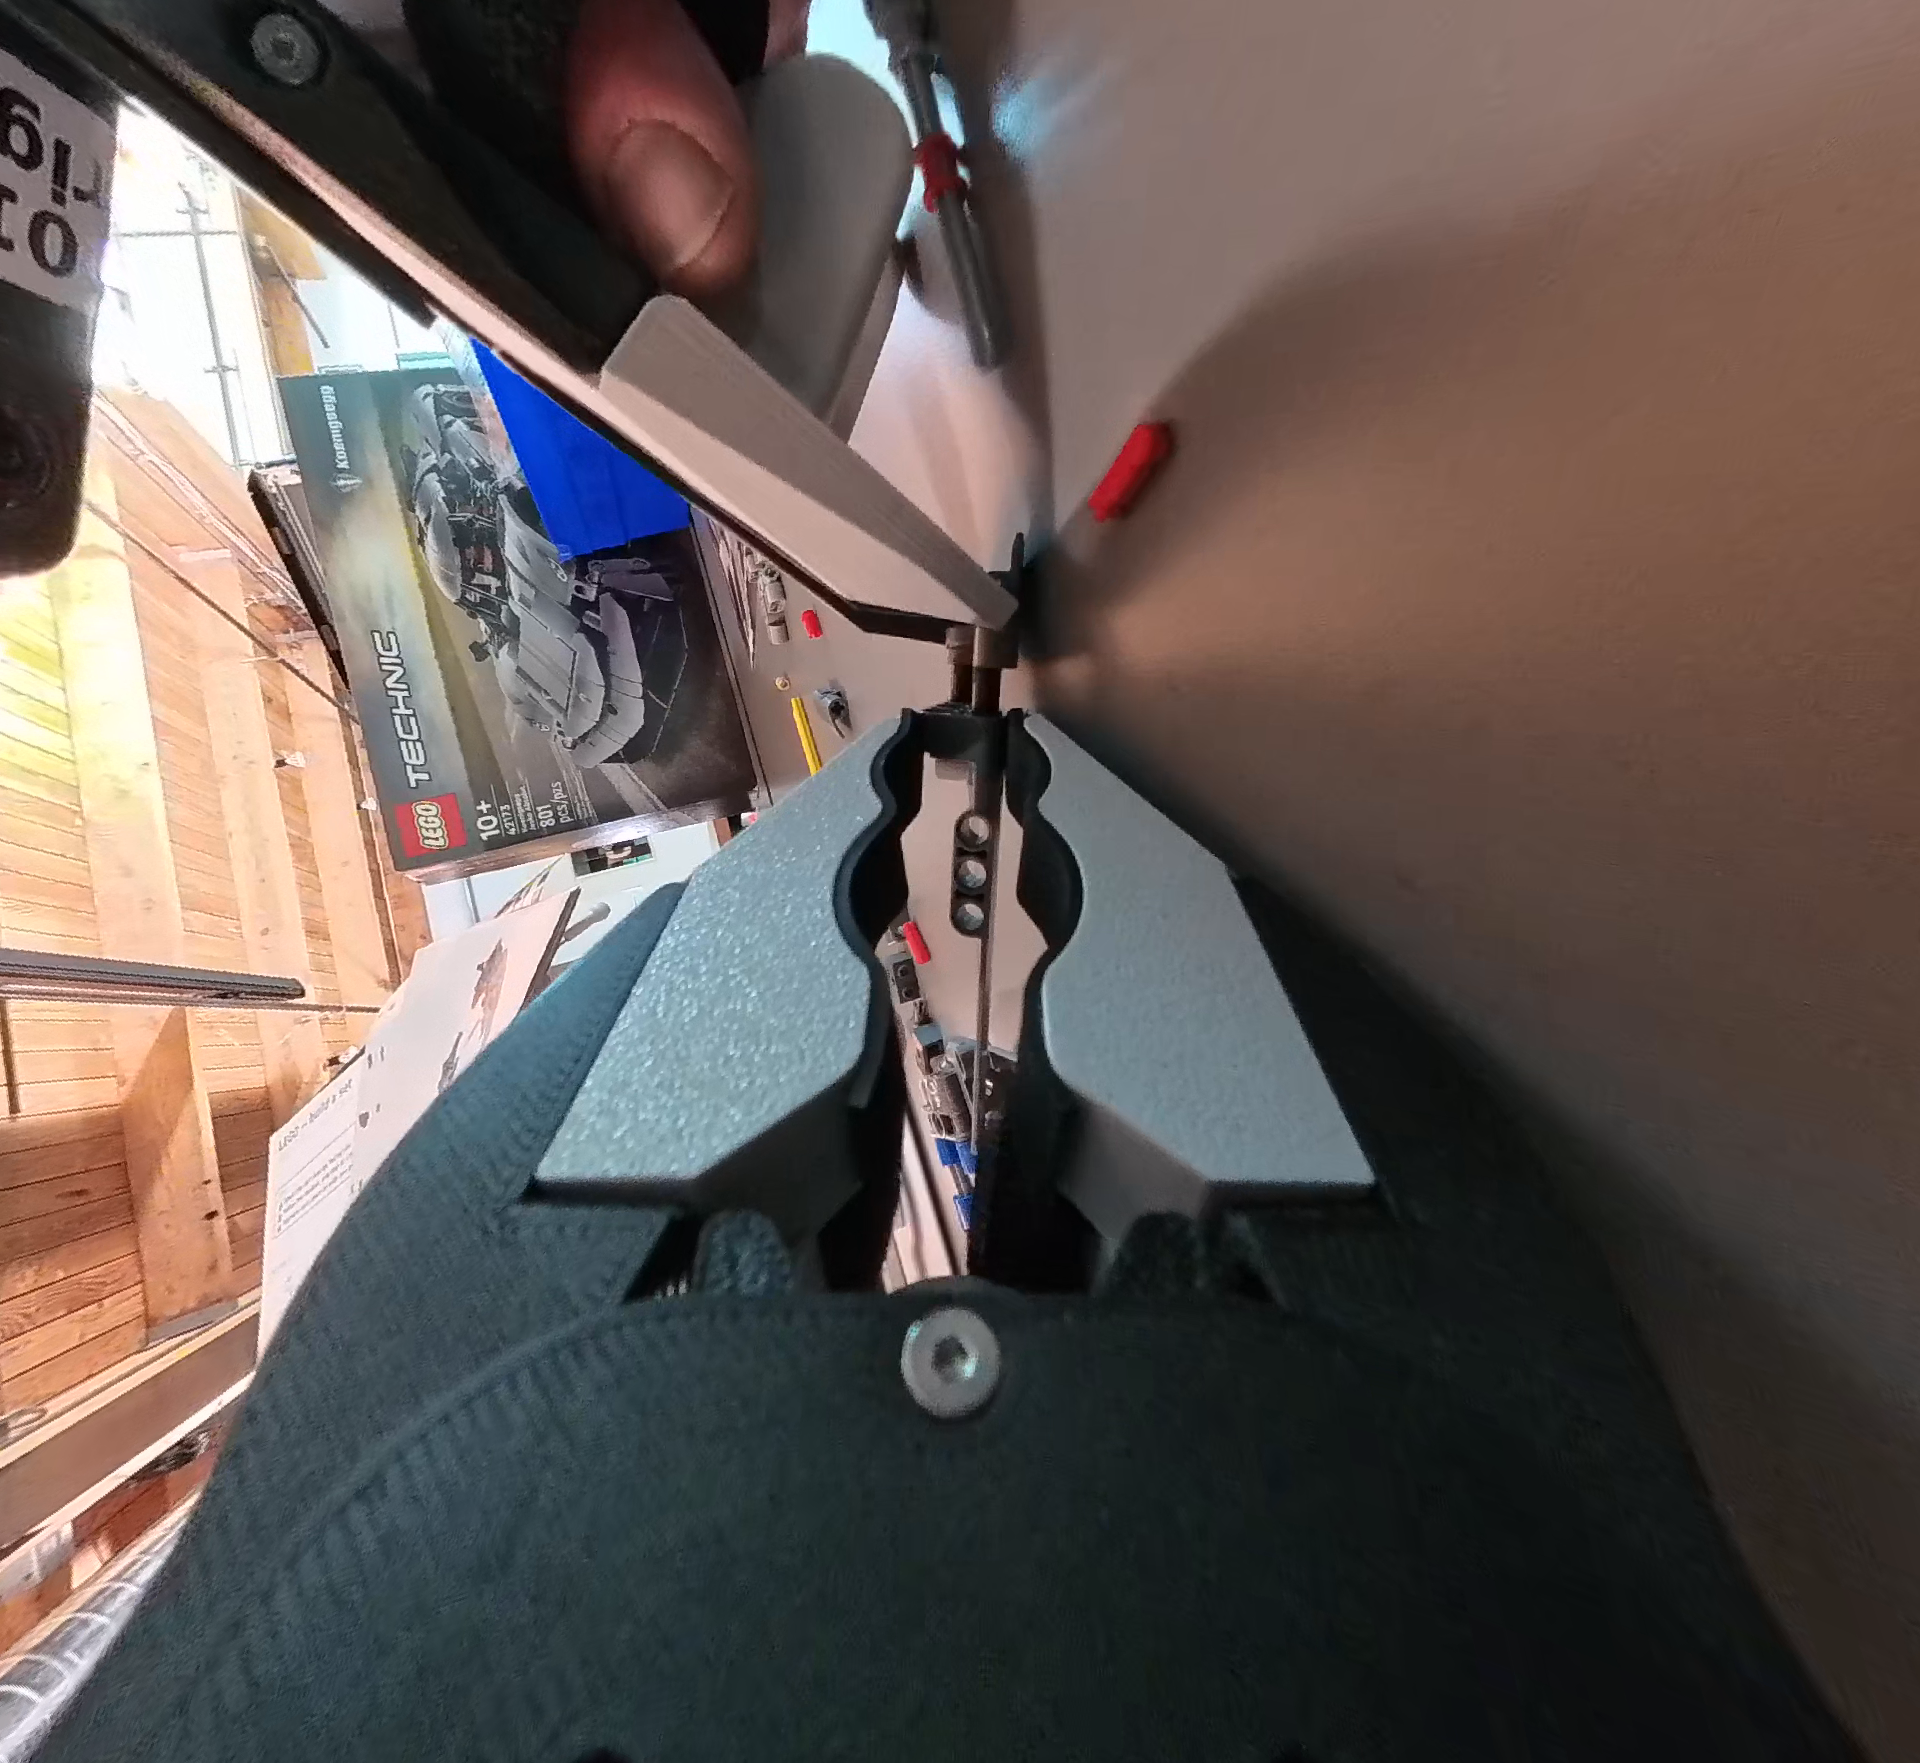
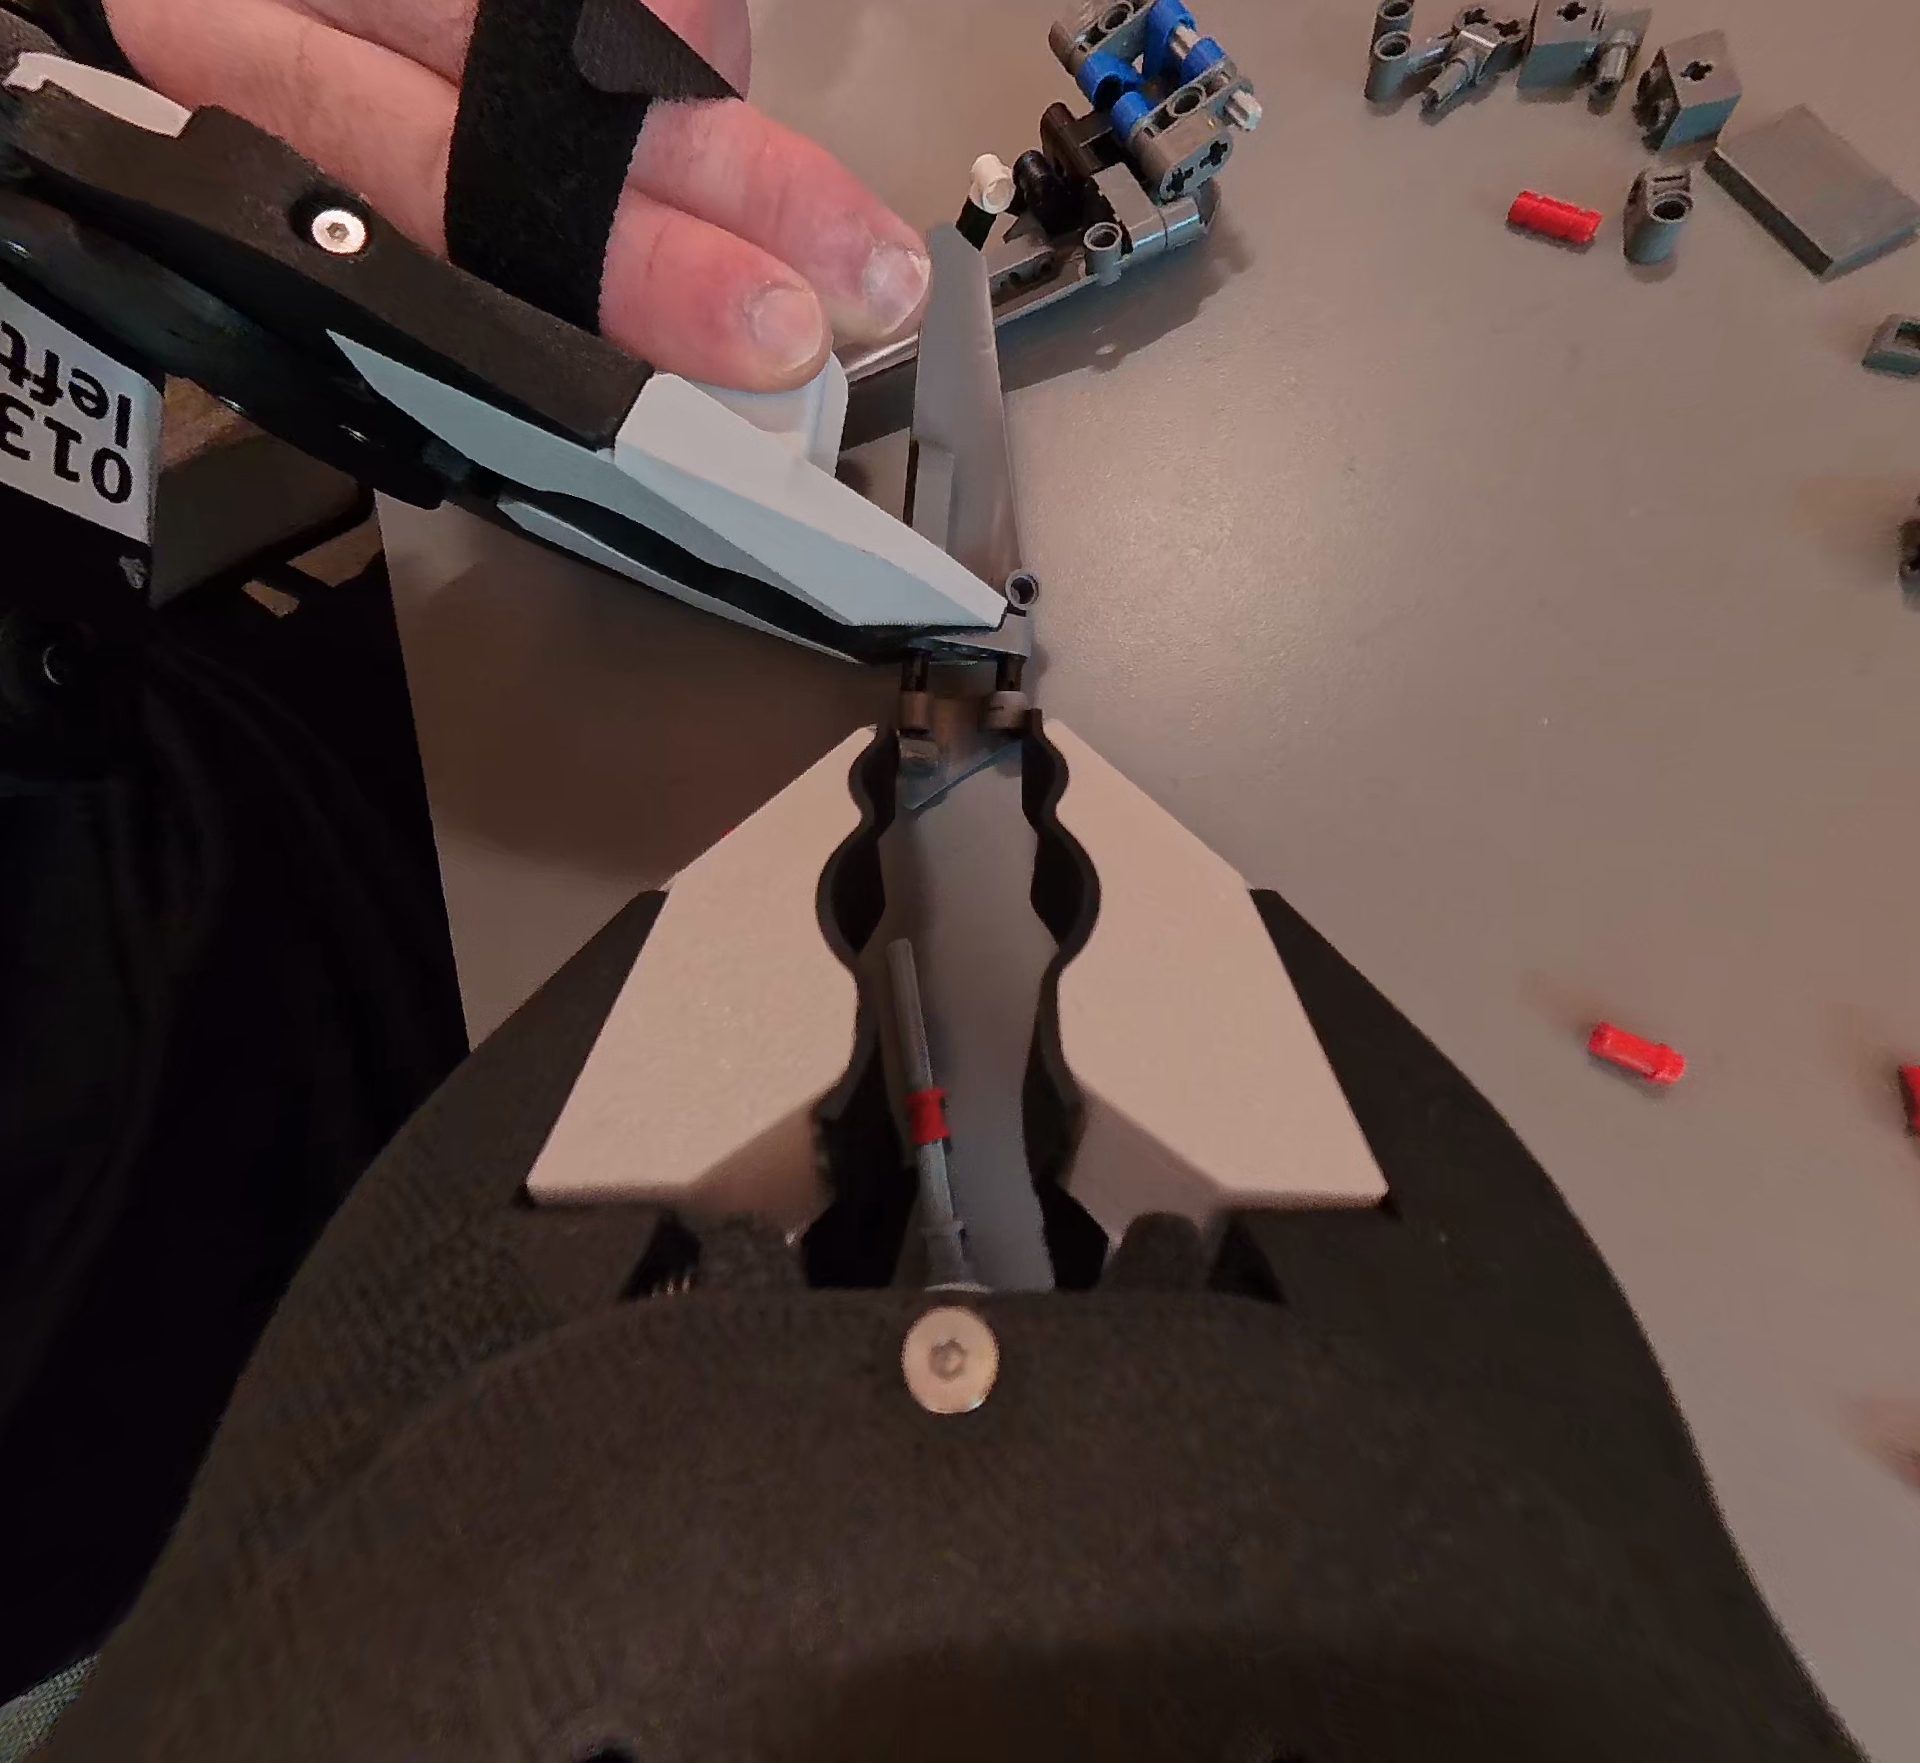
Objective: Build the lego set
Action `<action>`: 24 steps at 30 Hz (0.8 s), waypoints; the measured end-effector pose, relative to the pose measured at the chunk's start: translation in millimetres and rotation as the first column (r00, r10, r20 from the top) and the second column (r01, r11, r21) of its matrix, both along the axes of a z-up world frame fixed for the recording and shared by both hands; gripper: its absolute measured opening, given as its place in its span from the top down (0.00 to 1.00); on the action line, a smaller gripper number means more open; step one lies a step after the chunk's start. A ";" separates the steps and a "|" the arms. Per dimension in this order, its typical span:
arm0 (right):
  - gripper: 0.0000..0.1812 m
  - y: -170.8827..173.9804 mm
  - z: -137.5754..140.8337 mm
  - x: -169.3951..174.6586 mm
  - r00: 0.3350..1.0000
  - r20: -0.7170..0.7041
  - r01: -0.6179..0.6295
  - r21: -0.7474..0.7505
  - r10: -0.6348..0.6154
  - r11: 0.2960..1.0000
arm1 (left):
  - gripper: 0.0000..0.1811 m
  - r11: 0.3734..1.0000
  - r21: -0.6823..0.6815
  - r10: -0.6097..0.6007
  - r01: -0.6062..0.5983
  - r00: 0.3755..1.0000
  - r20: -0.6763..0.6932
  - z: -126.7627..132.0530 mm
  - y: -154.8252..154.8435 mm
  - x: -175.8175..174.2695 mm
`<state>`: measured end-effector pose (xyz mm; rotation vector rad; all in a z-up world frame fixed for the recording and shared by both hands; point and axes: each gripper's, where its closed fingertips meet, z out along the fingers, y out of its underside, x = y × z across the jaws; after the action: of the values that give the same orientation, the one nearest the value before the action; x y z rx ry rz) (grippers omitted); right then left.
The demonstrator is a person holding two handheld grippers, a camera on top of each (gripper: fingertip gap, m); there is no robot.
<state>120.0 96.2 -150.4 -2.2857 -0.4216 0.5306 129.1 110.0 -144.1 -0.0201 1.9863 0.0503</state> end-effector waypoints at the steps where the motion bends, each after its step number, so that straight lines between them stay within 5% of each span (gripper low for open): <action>1: 0.88 0.4 0.1 0.0 1.000 0.007 -0.003 0.004 0.003 1.000 | 0.93 1.000 0.004 0.001 -0.001 1.000 0.003 0.0 0.2 -0.1; 14: 0.89 4.2 0.3 0.3 0.992 0.063 -0.111 0.010 0.110 0.994 | 0.94 1.000 -0.025 0.012 -0.012 1.000 -0.005 -1.1 0.6 -3.1; 24: 0.89 8.9 1.8 0.0 1.000 -0.023 0.004 -0.003 -0.004 1.000 | 0.94 0.997 -0.071 0.036 -0.036 0.999 -0.007 -1.7 1.4 -5.1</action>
<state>120.0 105.2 -148.6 -2.2811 -0.4056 0.5553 124.0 111.4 -145.8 -0.1020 1.9924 0.0026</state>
